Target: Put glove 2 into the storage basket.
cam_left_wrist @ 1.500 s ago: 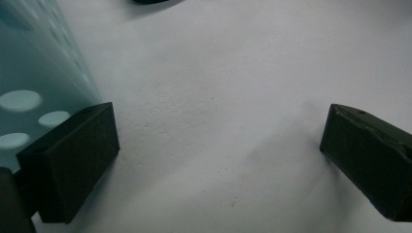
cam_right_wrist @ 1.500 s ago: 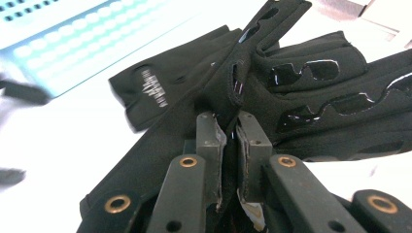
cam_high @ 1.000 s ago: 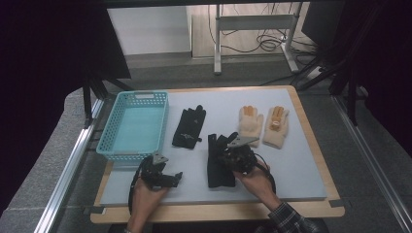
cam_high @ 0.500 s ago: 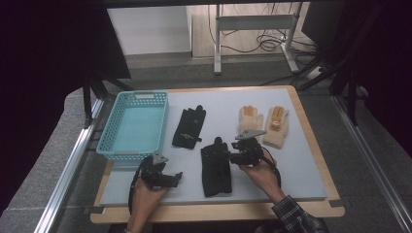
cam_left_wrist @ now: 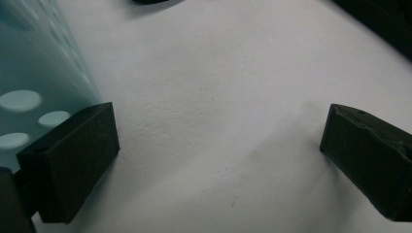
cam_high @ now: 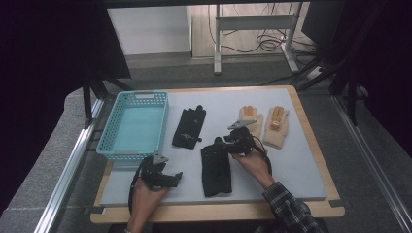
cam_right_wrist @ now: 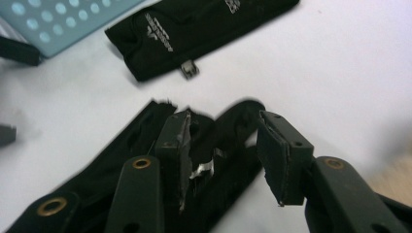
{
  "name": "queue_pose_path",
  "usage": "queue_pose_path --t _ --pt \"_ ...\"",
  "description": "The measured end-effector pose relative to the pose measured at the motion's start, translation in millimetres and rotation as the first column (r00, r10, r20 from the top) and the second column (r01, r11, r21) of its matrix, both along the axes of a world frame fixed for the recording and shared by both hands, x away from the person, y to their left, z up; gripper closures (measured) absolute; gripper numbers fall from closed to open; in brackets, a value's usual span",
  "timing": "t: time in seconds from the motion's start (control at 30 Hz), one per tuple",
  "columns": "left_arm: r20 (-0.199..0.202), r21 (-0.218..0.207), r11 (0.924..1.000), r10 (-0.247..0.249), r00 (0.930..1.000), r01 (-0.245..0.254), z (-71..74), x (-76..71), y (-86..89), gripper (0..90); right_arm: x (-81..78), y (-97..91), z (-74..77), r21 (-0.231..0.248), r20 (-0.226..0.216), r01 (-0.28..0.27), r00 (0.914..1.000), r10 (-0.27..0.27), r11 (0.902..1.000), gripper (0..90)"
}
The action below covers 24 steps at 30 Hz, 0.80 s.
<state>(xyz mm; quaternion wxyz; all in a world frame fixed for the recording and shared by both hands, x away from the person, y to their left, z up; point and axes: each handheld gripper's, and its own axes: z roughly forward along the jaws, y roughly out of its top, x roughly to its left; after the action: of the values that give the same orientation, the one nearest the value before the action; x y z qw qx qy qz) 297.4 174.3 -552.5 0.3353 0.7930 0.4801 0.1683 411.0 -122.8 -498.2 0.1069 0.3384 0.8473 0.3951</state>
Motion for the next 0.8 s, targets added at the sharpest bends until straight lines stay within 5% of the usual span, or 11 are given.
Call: queue_pose_path --t 0.37,0.8 --pt "0.000 0.003 1.0000 -0.002 1.0000 0.002 0.0 0.1 0.3 0.7 34.8 43.2 3.8 -0.022 0.006 -0.057 0.9983 0.057 0.9981 60.8" --pt "-0.001 0.003 1.0000 -0.004 1.0000 0.004 0.1 0.1 0.4 0.7 79.6 97.2 -12.8 -0.031 -0.013 -0.048 0.9988 0.048 0.9983 36.1"
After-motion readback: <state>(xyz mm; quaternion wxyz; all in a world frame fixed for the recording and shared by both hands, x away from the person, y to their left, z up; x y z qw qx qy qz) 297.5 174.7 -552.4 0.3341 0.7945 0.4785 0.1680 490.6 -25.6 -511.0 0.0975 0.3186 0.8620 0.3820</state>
